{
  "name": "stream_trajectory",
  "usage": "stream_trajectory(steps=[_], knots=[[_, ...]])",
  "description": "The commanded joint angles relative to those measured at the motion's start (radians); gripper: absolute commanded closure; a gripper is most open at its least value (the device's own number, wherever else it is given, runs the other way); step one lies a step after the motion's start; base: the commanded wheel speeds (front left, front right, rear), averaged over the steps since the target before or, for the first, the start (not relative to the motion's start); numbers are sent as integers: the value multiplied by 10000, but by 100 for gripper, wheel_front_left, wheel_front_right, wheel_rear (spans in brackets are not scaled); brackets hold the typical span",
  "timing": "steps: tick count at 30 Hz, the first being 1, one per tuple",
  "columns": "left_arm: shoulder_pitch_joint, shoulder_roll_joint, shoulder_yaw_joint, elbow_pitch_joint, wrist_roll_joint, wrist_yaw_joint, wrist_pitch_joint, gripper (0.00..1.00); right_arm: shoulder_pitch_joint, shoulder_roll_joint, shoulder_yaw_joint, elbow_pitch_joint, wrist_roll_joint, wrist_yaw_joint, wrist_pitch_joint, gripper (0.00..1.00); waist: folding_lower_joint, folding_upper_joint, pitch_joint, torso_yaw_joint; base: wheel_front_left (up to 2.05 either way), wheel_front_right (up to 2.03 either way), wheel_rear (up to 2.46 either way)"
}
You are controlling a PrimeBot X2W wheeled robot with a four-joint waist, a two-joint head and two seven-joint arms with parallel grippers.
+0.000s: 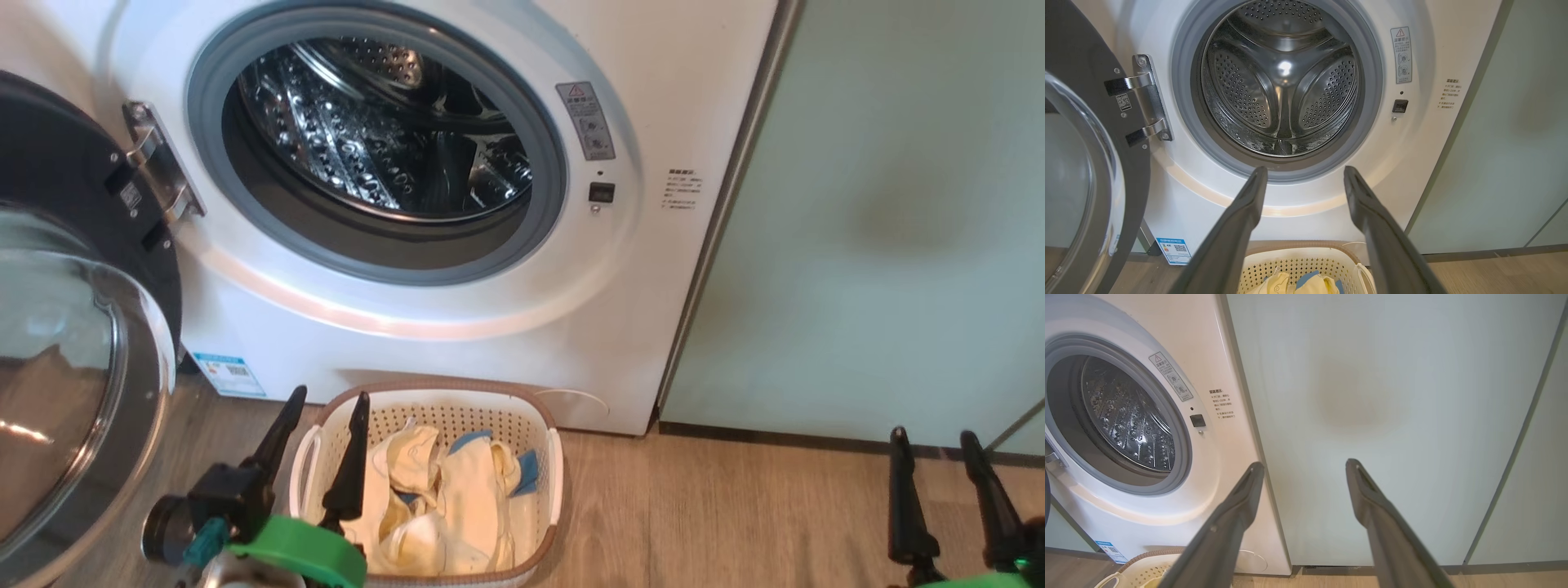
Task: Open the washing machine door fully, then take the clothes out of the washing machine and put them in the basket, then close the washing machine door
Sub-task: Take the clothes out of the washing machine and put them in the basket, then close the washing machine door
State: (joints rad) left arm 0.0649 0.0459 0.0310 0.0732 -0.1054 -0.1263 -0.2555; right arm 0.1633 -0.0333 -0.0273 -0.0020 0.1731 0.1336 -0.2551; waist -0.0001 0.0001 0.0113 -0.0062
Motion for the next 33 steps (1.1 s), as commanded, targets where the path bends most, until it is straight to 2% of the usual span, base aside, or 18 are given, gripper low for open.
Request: stream_trajectory(steps=[1,33], knots=[[-214,131,320,-412,99,77,-15,0,-209,-169,219,-271,-7,-29,-67,0,1,-1,-91,-47,0,0,0],[-8,246,-87,-632,22,415,255,0,-204,-169,219,-169,93,-29,-67,0,1,-1,-291,-295,0,0,0]])
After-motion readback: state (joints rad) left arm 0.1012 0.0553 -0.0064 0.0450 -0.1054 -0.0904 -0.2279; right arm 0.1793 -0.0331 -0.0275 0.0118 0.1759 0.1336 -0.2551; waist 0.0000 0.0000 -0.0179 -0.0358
